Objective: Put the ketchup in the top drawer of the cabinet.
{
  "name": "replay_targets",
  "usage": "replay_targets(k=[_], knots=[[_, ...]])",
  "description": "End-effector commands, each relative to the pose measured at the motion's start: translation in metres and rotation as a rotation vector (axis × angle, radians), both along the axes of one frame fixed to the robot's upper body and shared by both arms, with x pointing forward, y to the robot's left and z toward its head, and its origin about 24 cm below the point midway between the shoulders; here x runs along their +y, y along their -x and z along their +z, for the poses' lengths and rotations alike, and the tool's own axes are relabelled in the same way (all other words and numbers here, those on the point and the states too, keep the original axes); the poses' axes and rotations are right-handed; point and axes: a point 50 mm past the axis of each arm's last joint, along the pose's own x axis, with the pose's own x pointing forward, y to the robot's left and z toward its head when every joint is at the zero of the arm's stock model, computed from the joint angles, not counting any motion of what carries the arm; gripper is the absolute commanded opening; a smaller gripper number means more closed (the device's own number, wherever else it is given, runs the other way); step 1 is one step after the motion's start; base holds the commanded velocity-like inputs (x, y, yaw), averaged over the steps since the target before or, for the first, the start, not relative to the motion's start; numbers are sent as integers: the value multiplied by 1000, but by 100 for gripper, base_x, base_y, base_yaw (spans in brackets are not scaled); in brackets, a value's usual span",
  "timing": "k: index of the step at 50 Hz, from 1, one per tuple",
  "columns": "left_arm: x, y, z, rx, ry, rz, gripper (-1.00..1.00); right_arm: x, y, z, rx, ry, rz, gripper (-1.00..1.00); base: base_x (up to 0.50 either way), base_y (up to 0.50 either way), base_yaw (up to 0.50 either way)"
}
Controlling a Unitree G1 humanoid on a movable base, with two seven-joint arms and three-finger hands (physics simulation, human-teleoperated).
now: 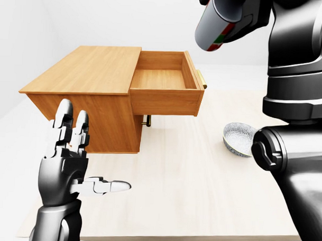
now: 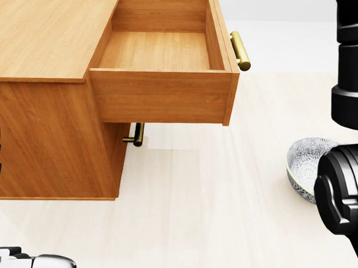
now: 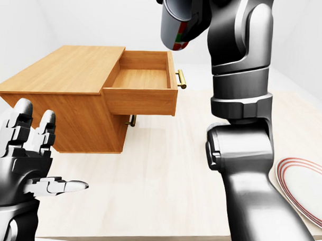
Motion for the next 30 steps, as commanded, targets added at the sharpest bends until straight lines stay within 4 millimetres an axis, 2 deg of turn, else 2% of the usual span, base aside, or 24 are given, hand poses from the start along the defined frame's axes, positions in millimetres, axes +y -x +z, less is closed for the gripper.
replay_targets(k=[1,14,30], knots=[[0,0,-1,4,0,-2,100,7,-28,9,224,-103,70,-100,0,0,0],[-1,1,0,3,2,-6,100,18,-49,-13,454,-182,125,-100,0,0,0],[-3,1,0,0,2,-11,100,23,-58,-33,554,-206,136,-100,0,0,0]])
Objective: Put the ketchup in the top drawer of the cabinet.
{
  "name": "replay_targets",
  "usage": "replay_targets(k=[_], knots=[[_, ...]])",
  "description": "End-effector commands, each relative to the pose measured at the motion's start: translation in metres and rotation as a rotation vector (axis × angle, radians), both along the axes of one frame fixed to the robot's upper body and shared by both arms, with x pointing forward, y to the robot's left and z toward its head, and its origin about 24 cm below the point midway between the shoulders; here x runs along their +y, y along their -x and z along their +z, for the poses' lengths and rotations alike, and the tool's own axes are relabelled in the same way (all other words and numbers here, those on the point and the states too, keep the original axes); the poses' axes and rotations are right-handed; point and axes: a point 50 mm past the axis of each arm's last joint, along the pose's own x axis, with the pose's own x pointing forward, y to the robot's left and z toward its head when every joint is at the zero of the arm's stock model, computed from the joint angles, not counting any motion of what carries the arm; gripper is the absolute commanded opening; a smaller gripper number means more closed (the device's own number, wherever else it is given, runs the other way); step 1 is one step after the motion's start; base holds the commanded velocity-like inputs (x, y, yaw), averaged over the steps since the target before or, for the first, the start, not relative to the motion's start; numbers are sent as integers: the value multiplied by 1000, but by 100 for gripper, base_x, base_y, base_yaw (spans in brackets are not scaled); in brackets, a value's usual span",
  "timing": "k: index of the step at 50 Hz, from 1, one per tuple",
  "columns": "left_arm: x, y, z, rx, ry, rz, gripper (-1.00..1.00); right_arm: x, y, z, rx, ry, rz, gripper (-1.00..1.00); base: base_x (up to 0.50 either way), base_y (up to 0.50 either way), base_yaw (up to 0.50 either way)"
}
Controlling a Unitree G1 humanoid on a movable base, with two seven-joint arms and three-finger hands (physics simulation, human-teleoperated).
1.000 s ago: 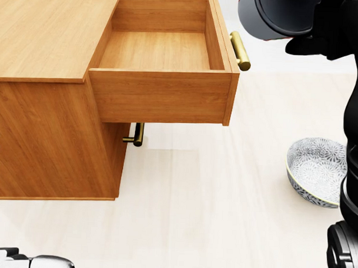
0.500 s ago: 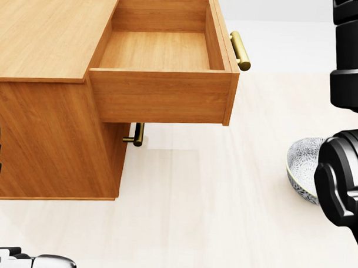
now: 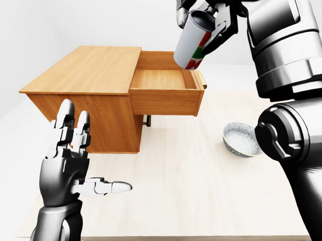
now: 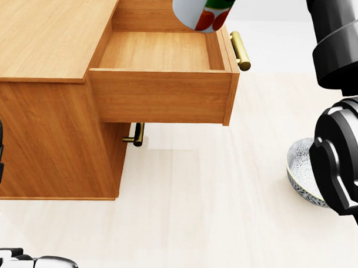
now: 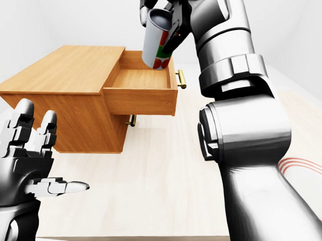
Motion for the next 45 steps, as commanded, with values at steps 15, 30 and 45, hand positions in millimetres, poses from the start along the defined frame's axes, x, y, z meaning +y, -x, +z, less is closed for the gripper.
replay_targets(k=[15,30,45], knots=[[1,1,2,-12,1,-2,100,5,-8,-18,105,-33,17,-100,0,0,0],[2,1,3,-18,2,0,100,4,-8,-17,110,-40,17,-100,0,0,0],[1,3,4,-20,2,-1,100,3,-15,-37,165,-45,16,-100,0,0,0]])
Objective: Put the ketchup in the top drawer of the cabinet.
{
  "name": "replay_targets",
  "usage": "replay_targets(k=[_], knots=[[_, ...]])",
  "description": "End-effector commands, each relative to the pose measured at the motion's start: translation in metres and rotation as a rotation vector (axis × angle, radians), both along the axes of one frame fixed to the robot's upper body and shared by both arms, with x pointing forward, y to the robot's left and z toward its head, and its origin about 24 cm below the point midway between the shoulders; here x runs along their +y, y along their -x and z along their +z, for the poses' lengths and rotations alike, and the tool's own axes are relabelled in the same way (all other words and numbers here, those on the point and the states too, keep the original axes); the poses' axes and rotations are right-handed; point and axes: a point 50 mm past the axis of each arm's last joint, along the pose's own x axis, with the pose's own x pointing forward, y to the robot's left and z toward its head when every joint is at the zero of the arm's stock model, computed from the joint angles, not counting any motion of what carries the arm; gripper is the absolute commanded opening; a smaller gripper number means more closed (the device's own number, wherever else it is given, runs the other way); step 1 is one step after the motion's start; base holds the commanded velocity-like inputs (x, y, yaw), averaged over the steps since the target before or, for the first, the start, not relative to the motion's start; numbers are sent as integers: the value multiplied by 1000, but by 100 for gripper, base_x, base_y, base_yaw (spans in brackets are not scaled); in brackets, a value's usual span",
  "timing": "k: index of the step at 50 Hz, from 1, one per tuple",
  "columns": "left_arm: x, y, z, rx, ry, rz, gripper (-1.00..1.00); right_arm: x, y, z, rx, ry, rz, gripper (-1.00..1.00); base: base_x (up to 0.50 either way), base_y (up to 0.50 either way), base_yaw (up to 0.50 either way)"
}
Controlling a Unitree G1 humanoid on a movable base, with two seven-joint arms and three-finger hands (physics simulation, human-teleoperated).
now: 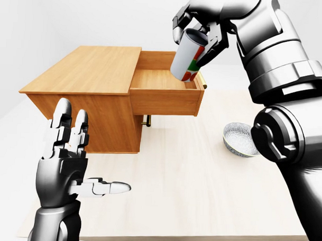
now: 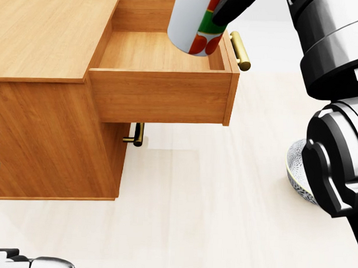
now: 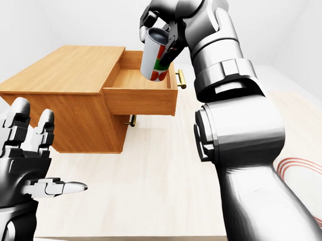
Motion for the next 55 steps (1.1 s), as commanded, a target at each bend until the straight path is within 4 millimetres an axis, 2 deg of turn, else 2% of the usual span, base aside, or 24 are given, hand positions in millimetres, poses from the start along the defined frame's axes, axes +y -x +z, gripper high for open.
replay_targets(k=[1,16,35,41,55], knots=[[0,1,1,-3,1,0,100,0,-3,-10,28,-19,6,-100,0,0,0],[0,0,0,0,0,-2,100,-3,-4,-11,30,-20,1,-100,0,0,0],[0,1,1,-5,1,-5,100,3,-11,-40,112,-56,27,-100,0,0,0],[0,0,1,-6,0,-5,100,2,-9,-30,87,-52,24,-100,0,0,0],[0,-1,-1,3,1,0,100,0,-7,-22,65,-30,10,-100,0,0,0]])
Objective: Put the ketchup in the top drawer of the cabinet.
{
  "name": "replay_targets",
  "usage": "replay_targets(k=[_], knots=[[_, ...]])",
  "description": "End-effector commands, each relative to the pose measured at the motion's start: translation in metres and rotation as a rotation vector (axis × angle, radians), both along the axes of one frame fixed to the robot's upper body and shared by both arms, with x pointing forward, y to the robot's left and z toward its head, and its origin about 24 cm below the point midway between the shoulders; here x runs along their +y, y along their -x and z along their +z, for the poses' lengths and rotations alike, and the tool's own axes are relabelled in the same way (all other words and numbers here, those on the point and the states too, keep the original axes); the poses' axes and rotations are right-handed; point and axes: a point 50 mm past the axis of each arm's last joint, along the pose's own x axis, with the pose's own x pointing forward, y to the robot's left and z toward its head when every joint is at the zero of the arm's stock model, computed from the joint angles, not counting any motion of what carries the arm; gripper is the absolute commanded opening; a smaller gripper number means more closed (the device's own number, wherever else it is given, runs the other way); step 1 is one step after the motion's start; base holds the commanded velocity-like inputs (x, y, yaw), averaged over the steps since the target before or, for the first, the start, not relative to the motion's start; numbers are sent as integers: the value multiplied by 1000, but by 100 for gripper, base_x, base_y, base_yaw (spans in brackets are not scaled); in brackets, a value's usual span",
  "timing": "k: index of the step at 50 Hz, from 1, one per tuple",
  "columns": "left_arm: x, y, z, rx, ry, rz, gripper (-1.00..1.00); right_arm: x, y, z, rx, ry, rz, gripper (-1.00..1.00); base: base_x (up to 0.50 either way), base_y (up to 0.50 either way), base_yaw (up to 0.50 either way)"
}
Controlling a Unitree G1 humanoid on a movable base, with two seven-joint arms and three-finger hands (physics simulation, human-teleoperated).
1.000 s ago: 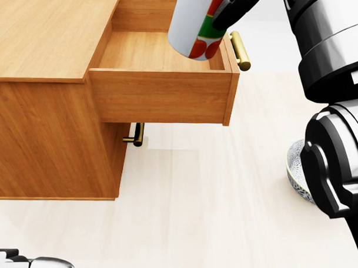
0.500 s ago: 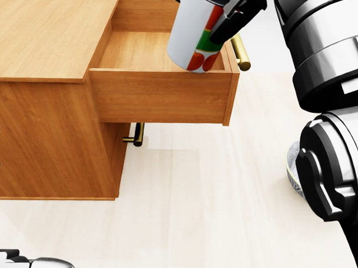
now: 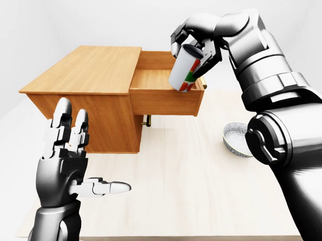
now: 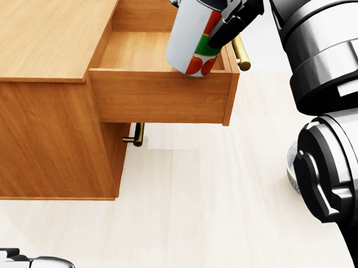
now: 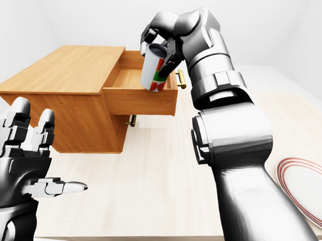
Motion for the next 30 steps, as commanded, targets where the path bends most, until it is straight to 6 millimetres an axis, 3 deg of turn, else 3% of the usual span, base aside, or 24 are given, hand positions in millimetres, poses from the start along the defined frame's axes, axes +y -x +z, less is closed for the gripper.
replay_targets(k=[1,14,23,30], knots=[[0,-1,-1,4,0,3,100,0,2,10,-27,-3,0,-100,0,0,0],[1,0,-1,2,2,4,100,2,5,19,-52,-9,8,-100,0,0,0],[1,2,2,-8,1,5,100,-4,0,4,-31,-12,-25,-100,0,0,0],[-1,2,0,0,-2,-3,100,-10,-4,2,-119,-13,-113,-100,0,0,0]])
